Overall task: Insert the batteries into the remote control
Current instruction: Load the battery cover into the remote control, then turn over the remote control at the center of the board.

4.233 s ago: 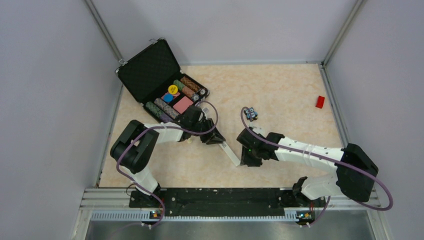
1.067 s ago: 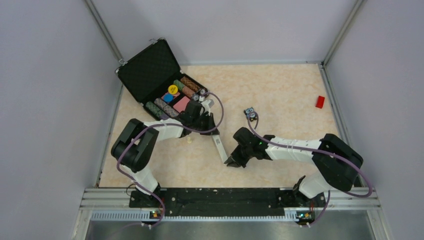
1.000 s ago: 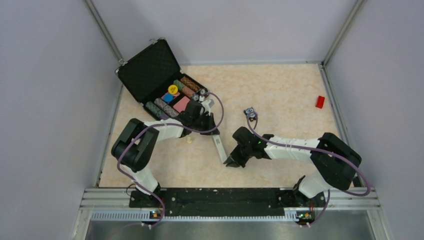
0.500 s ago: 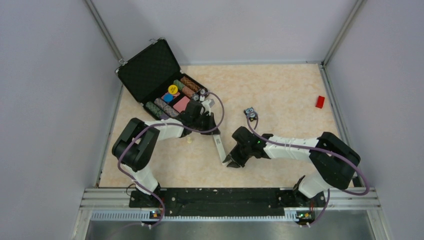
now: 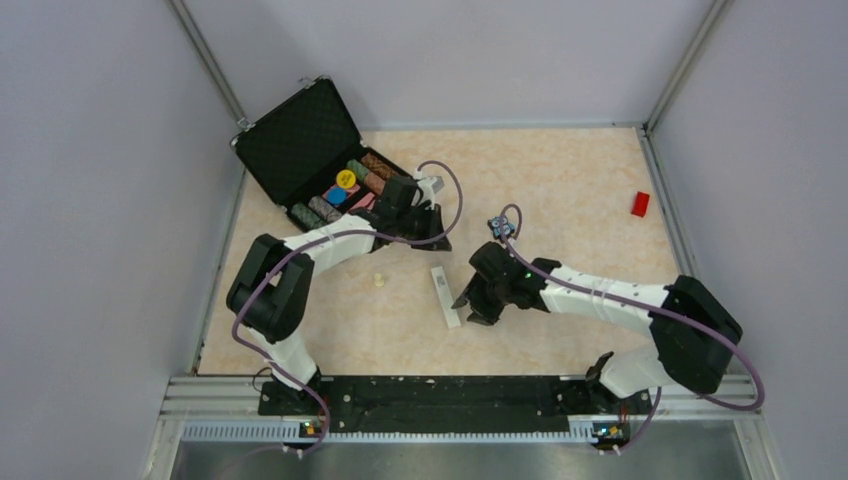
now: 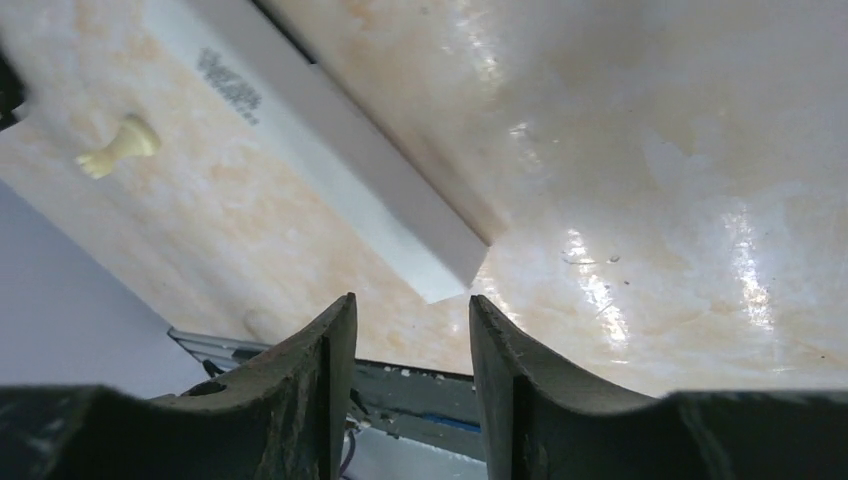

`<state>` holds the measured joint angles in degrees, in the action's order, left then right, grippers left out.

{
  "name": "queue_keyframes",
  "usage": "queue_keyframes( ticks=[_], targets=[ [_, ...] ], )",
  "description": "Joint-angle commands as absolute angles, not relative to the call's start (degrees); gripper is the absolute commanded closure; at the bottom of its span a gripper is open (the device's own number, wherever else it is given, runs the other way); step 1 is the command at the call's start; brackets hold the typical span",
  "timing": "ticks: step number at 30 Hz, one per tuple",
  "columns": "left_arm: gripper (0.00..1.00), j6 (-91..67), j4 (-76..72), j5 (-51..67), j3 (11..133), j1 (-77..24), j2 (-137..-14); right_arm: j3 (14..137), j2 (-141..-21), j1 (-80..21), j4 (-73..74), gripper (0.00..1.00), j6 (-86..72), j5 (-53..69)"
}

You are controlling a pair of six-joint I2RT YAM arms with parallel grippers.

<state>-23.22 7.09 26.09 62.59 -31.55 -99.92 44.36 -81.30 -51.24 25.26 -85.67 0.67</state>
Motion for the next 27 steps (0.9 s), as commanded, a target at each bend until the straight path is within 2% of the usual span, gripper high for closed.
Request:
queue_keyframes(
  ticks=[1,5,7,9,16,22,27],
  targets=[
    [0.86,-23.6,7.6,24.9,67.4,-31.4,-100.8,48.4,-75.4,-51.0,28.5,0.52,-80.5,-3.2],
    [0.84,-25.6,8.1,21.0,67.3,-31.0,-99.0,51.5,-76.2,-51.0,28.7,0.40,-70.2,-4.3],
    [0.83,-27.4,8.9,14.9,66.2,-30.8,-96.1,54.4,-78.7,-51.4,29.3,0.36,-62.8,-4.8],
    [0.81,-28.6,10.4,6.1,64.4,-30.7,-93.1,57.0,-81.6,-52.8,29.9,0.34,-56.0,-6.9],
    [0.71,-33.1,16.6,-11.3,56.1,-29.7,-81.2,61.9,-90.7,-60.3,31.0,0.29,-43.6,-17.7],
    [0.69,-37.4,19.1,-8.7,48.1,-23.7,-71.6,62.6,-95.9,-63.4,30.4,0.29,-41.9,-21.4],
    [0.68,-38.0,19.2,-6.2,43.9,-20.2,-66.3,62.6,-98.2,-64.2,30.1,0.34,-41.8,-22.5]
  ],
)
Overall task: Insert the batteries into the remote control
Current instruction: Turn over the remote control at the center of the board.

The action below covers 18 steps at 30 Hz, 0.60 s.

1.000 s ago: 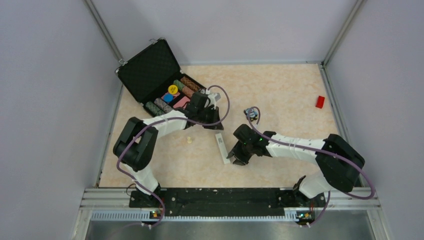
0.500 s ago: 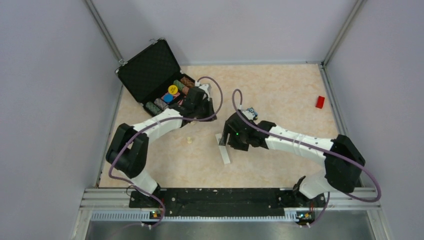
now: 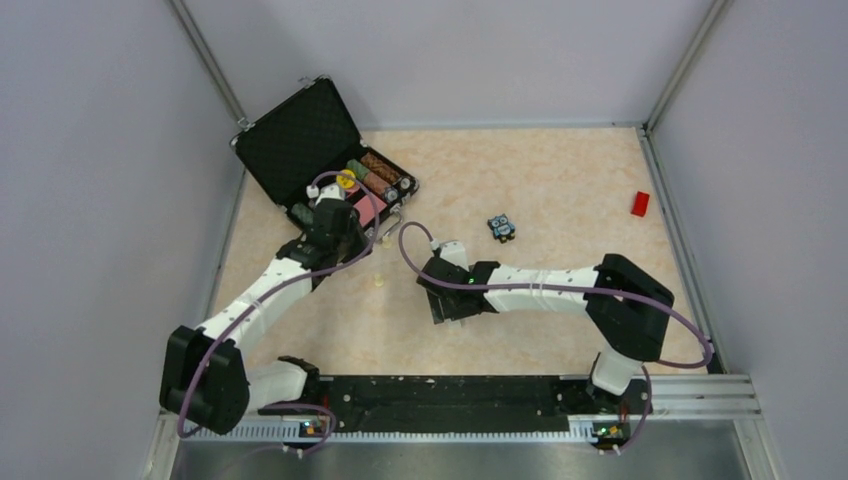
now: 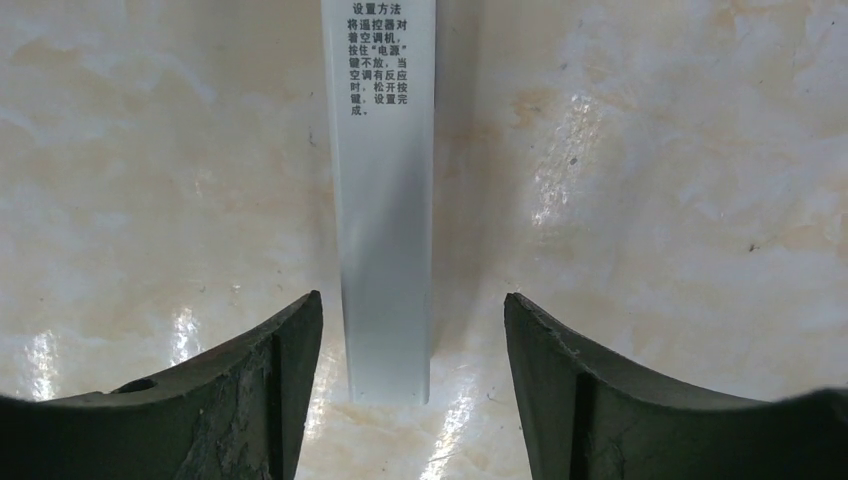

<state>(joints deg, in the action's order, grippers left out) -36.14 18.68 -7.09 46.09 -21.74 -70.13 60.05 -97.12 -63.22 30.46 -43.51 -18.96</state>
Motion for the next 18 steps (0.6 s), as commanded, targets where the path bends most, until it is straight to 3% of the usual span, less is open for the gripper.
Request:
queue_keyframes(
  ticks=[1,5,14,18],
  targets=[
    [0.68,-38.0,19.4,-6.2,43.5,-19.9,-65.7,62.6,-98.7,-64.2,30.1,0.36,-41.9,-22.4],
    [0.68,-38.2,20.1,-5.5,42.8,-18.7,-64.0,62.8,-100.7,-64.6,30.1,0.42,-42.3,-22.4],
    [0.66,-39.4,21.4,-3.9,42.4,-17.7,-62.8,62.6,-101.4,-64.8,30.0,0.68,-44.7,-22.6],
    [0.65,-39.7,21.4,-2.7,42.0,-17.6,-61.7,62.3,-99.3,-64.8,29.6,0.72,-45.5,-22.3]
  ],
)
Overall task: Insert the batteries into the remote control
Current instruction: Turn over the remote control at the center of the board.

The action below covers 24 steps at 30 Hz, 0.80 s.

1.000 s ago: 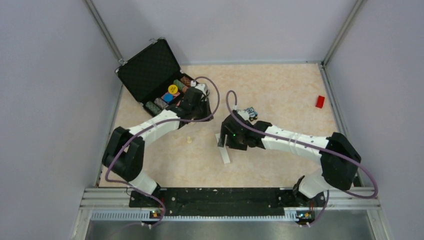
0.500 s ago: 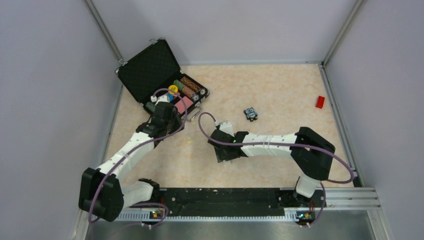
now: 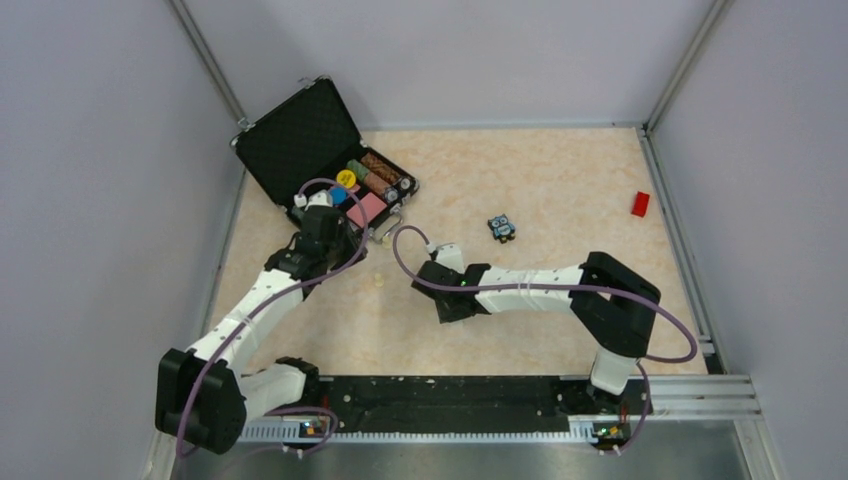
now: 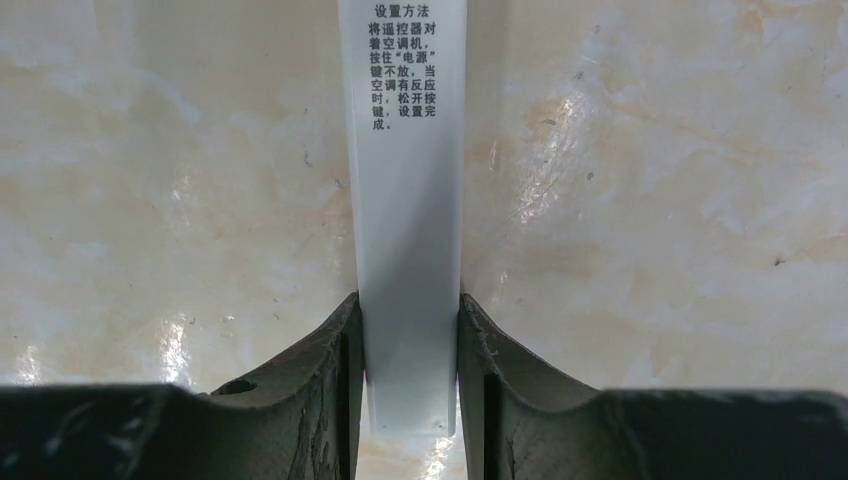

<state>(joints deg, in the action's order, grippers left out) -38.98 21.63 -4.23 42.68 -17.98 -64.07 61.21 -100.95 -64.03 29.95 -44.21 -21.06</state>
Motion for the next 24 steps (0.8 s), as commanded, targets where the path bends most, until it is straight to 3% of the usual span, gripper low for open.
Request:
queue_keyframes(
  ticks=[1,14,18,24],
  targets=[
    [0.65,-39.9,21.4,-2.3,41.7,-17.7,-61.5,62.1,-98.5,-64.9,29.0,0.72,-45.2,-21.7],
    [0.47,-40.3,17.5,12.4,38.1,-17.7,-48.5,54.8,-82.3,-58.4,9.5,0.73,-43.7,0.6],
    [0.23,-40.9,10.1,22.7,37.7,-17.7,-43.1,53.6,-76.3,-55.6,4.5,0.73,-45.9,7.0],
    [0.16,-43.4,6.6,31.3,42.2,-17.7,-41.2,53.5,-69.1,-54.3,-1.5,0.73,-50.7,13.1]
  ],
)
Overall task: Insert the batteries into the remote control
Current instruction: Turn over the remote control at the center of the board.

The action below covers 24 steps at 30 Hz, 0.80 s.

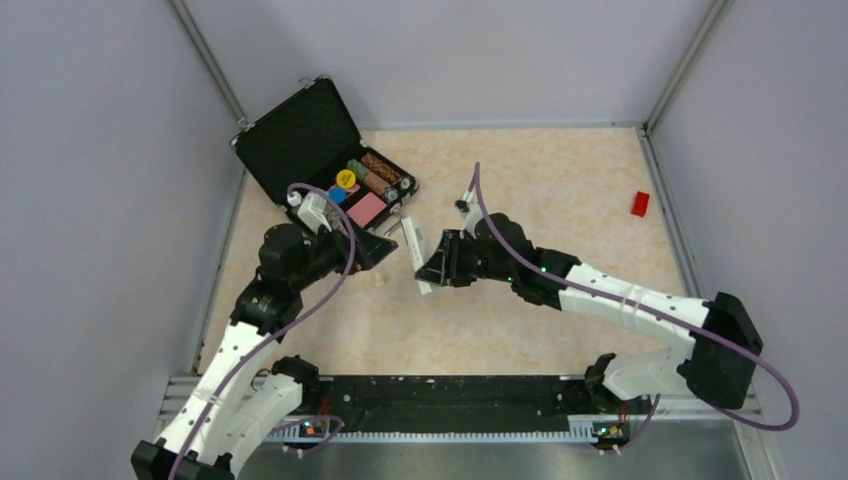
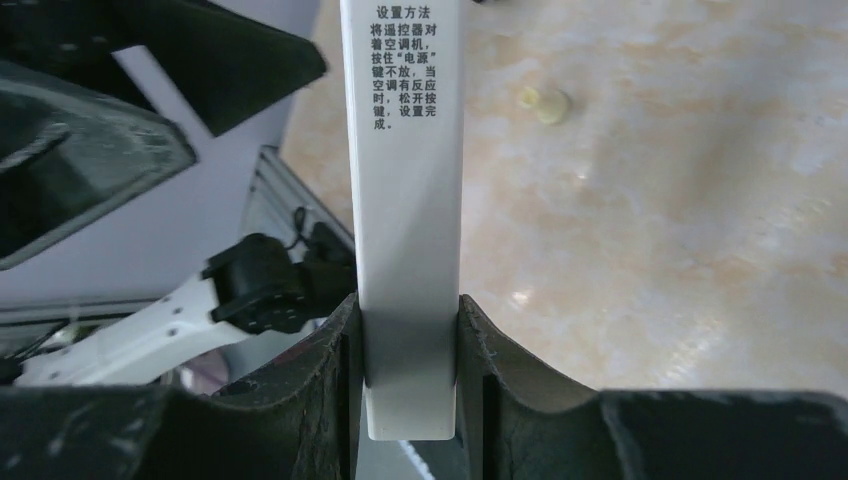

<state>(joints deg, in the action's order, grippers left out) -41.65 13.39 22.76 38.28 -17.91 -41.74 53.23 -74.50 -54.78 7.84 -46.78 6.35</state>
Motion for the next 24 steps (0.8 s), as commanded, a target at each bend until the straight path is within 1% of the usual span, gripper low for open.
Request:
queue_keyframes(
  ticks=[1,6,11,13,18,24],
  targets=[
    [0.16,-44.4,5.5,33.2,42.7,-17.7,-41.3,53.3,-68.2,-54.3,-3.0,0.73,-51.6,14.2],
    [0.16,-52.0,-6.5,39.7,43.1,-17.7,-41.6,51.7,-64.9,-54.2,-9.2,0.73,-56.6,17.1],
    [0.16,-65.7,-24.1,44.5,41.4,-17.7,-43.4,50.3,-62.9,-54.2,-14.7,0.72,-60.9,18.5],
    [0.18,-69.8,-28.4,44.8,40.9,-17.7,-44.3,50.3,-62.7,-54.2,-15.5,0.72,-61.5,18.8],
    [0.22,-72.5,-29.7,44.6,40.8,-17.9,-45.4,50.2,-62.5,-54.1,-18.0,0.72,-62.9,19.3],
    [0.23,-69.3,-25.5,43.8,40.6,-18.1,-44.8,48.9,-62.7,-54.2,-21.1,0.73,-64.0,19.1]
  ],
)
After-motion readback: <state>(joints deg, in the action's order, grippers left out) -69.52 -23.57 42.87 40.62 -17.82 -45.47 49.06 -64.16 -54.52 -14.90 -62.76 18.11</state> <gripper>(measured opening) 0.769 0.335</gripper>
